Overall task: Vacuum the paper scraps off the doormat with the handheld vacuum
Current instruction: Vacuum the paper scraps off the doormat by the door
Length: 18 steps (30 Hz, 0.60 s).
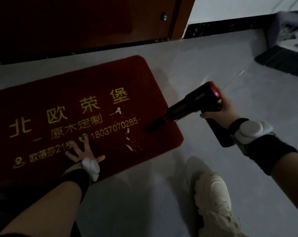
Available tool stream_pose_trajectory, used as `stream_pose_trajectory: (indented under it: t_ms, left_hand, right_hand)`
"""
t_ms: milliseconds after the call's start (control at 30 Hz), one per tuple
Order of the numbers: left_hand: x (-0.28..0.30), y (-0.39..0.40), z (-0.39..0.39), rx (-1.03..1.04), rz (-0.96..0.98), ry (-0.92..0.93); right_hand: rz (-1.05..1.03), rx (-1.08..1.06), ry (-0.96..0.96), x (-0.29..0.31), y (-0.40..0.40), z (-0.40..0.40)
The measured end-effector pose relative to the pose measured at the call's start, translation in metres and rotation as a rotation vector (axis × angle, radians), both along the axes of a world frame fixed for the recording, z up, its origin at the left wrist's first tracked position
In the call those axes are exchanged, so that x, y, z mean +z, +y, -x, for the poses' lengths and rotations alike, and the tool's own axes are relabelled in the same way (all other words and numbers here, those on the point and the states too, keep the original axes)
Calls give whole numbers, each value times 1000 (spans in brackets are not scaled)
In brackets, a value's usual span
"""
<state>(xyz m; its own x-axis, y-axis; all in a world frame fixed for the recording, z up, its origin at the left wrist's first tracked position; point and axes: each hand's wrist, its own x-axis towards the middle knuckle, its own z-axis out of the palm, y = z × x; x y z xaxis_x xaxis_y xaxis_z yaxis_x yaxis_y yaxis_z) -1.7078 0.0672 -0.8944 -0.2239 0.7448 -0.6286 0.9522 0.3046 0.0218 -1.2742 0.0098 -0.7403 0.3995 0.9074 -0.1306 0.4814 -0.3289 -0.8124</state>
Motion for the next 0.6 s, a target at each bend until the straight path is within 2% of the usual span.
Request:
stream_pose_trajectory:
  t_ms: [233,467,600]
  left_hand:
    - [4,-2,2,61,-7,-69]
    - [1,-3,2,57,-7,-80]
    - [-1,-1,4,46,-5,-57]
  right_hand:
    - [-103,-135,-57,-4,25,16]
    - [-83,47,-62,7,31,15]
    - [35,154,-77,8,26,7]
